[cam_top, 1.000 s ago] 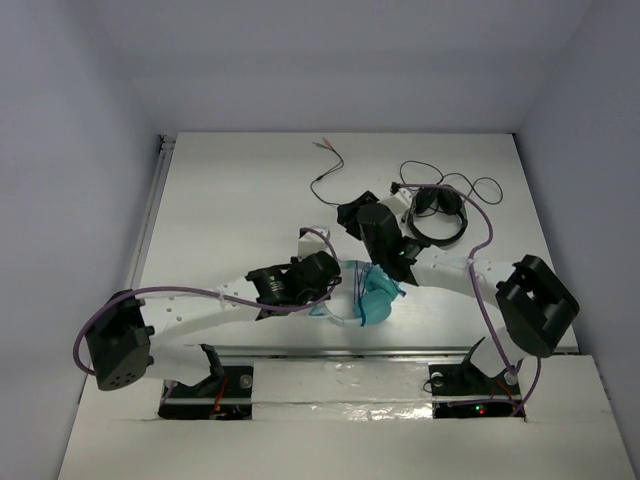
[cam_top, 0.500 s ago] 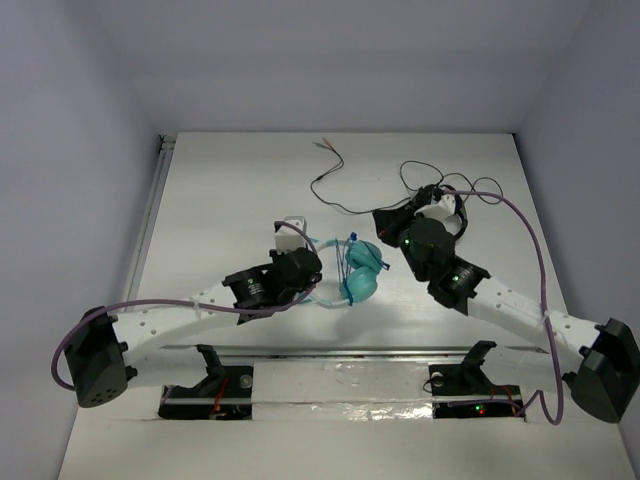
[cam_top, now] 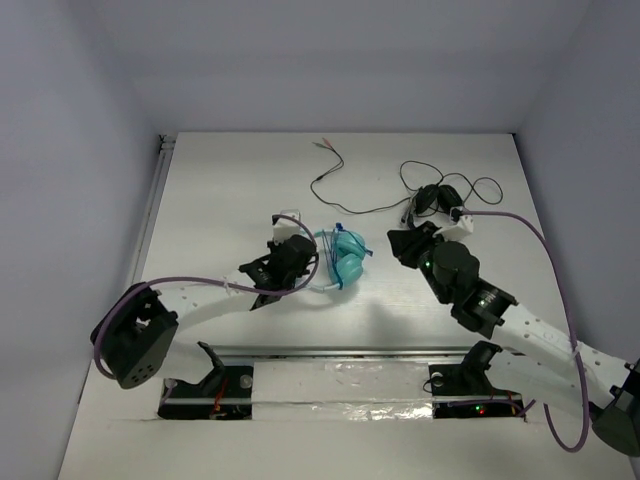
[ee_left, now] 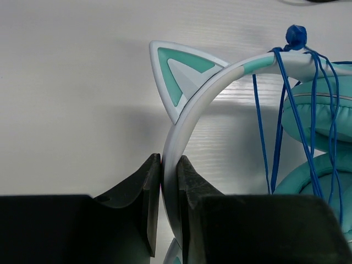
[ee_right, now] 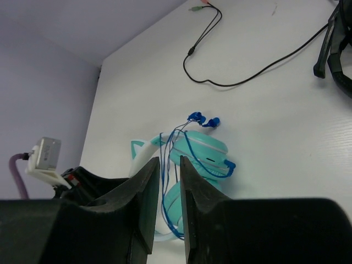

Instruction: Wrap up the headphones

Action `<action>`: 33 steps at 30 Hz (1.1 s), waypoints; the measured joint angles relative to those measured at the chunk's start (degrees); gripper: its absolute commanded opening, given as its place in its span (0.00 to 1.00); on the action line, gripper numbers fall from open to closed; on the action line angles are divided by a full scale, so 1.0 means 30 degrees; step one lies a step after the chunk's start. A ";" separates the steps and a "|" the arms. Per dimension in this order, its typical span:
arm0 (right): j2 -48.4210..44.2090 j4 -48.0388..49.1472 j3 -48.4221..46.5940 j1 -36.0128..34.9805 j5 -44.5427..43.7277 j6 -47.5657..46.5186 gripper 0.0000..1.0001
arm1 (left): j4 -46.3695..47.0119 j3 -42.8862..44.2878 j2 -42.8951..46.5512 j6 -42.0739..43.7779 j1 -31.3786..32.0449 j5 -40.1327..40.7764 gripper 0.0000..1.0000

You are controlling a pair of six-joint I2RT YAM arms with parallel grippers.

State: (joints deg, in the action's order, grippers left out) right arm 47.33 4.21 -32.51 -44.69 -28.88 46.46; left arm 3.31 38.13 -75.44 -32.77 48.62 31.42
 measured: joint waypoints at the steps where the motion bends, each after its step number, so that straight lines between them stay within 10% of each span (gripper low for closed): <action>1: -0.0160 -0.0146 0.0029 0.0000 0.0007 -0.0022 0.28 | 0.0240 -0.0022 -0.0401 0.0124 -0.0073 -0.0015 0.01; 16: -0.1545 -0.1909 -0.0029 0.0000 0.0007 -0.0517 0.36 | 0.1056 -0.0379 0.0882 0.0357 -0.0073 -0.0350 0.39; 20: -0.2528 -0.3067 -0.0954 0.0000 -0.0022 -0.0954 0.62 | 0.0503 -0.0357 0.2710 0.0321 -0.0073 -0.0197 0.54; 21: -0.2827 -0.3337 -0.1268 0.0000 -0.0058 -0.1035 0.99 | 0.0197 -0.0284 0.3235 0.0299 -0.0073 -0.0160 0.57; 26: -0.4306 -0.4568 -0.3133 0.0000 -0.0255 -0.1800 1.00 | -0.1443 0.0408 0.6193 0.0328 -0.0073 -0.0379 0.99; 33: -0.5413 -0.5880 -0.3993 0.0000 0.0284 -0.2339 1.00 | -0.3796 0.2783 1.1475 0.0423 -0.0073 -0.0605 0.99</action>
State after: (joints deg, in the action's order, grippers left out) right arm 31.09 -13.43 -44.49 -44.69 -28.03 39.44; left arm -8.08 46.48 -41.01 -31.51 48.40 29.61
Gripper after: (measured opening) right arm 0.994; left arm 0.989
